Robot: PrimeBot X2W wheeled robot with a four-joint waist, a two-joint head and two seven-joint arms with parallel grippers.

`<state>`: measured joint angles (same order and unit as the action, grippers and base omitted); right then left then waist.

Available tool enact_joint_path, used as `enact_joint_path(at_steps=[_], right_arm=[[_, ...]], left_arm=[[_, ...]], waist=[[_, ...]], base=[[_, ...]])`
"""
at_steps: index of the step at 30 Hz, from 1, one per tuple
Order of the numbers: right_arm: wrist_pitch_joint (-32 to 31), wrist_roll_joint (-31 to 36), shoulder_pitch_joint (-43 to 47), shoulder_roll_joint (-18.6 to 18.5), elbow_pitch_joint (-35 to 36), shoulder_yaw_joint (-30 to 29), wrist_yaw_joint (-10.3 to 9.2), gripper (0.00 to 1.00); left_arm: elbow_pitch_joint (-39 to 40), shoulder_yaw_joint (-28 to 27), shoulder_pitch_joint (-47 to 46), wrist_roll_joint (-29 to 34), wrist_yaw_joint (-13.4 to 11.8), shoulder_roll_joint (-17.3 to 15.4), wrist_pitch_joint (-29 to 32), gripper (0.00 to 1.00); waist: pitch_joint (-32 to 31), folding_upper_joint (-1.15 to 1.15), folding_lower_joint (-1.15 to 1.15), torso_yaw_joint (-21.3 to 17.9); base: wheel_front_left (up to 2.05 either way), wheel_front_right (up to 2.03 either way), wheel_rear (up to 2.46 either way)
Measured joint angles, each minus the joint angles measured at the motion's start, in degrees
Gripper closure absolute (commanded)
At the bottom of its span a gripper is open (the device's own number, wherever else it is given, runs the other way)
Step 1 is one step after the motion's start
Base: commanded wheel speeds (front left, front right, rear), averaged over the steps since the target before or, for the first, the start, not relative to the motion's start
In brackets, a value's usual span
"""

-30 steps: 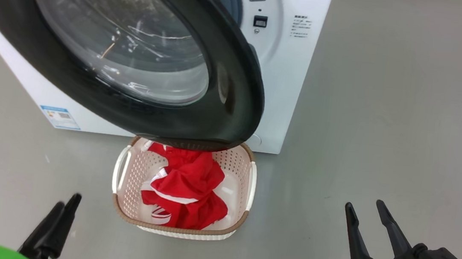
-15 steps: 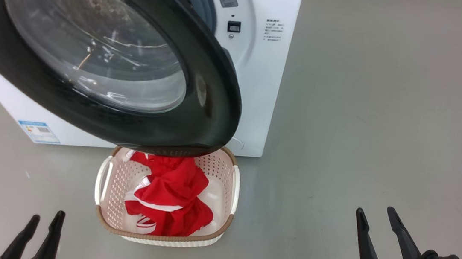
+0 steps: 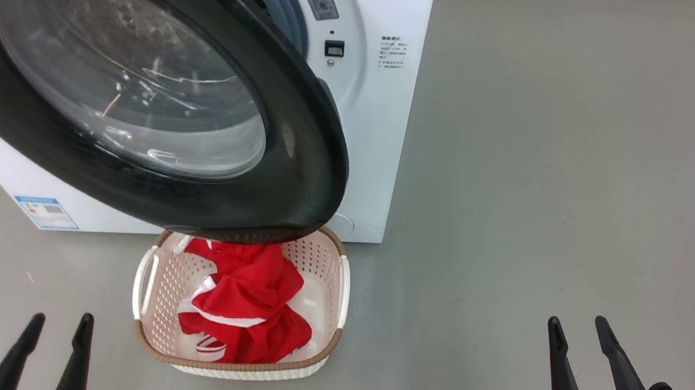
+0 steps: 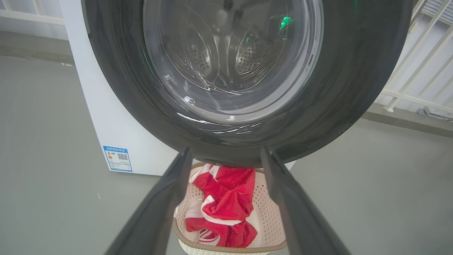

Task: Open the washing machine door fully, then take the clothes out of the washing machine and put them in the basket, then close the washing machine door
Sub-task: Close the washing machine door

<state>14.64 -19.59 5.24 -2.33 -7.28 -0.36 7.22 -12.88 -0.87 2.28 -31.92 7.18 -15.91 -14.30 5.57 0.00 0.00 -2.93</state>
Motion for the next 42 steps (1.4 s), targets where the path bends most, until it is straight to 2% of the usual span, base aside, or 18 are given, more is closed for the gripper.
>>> enact_joint_path(at_steps=[6, 12, 29, 30, 31, 32, 37, 42], right_arm=[[0.0, 0.0, 0.5, 0.1, 0.5, -0.5, 0.00, 0.00], [0.0, 0.0, 0.6, 0.1, 0.2, -0.4, 0.00, 0.00], [0.0, 0.0, 0.6, 0.1, 0.0, 0.1, 0.00, 0.00], [0.0, -0.4, 0.6, 0.1, 0.0, 0.3, 0.00, 0.58], [0.0, -0.7, 0.6, 0.1, 0.0, 0.6, 0.00, 0.91], [0.0, -1.0, 0.6, 0.1, 0.0, 1.0, 0.00, 1.00], [0.0, -2.1, -0.8, 0.1, -0.3, 3.2, 0.00, 1.00], [0.0, -2.7, -6.9, -0.1, -1.6, 7.5, 0.00, 1.00]], left_arm=[[2.6, -2.9, 0.6, 6.7, 0.0, 2.7, 0.0, 0.00], [3.1, -4.4, 1.5, 9.9, 0.0, 5.3, 0.0, 0.00], [3.9, -3.7, 1.6, 11.1, 0.0, 5.9, 0.0, 0.00], [3.9, -3.5, 1.5, 11.2, 0.0, 5.9, 0.0, 0.00], [3.9, -3.2, 1.5, 11.2, 0.0, 5.9, 0.0, 0.00], [3.9, -2.9, 1.5, 11.2, 0.0, 6.0, 0.0, 0.00], [4.0, -0.7, 1.5, 11.2, 0.0, 6.9, 0.0, 0.00], [3.9, 1.2, 1.2, 11.2, 0.0, 7.9, 0.0, 0.00]], waist=[[0.0, 0.00, 0.00, 0.3], [0.0, 0.00, 0.00, 0.9], [0.1, 0.00, 0.00, 1.7], [0.1, 0.00, 0.00, 2.0], [0.2, 0.00, 0.00, 2.3], [0.2, 0.00, 0.00, 2.7], [0.2, 0.00, 0.00, 4.9], [0.4, 0.00, 0.00, 7.9]], base=[[0.00, 0.00, 0.00], [0.00, 0.00, 0.00], [0.00, 0.00, 0.00], [0.00, 0.00, 0.00], [0.00, 0.00, 0.00], [0.00, 0.00, 0.00], [0.00, 0.00, 0.00], [0.00, 0.00, 0.00]])
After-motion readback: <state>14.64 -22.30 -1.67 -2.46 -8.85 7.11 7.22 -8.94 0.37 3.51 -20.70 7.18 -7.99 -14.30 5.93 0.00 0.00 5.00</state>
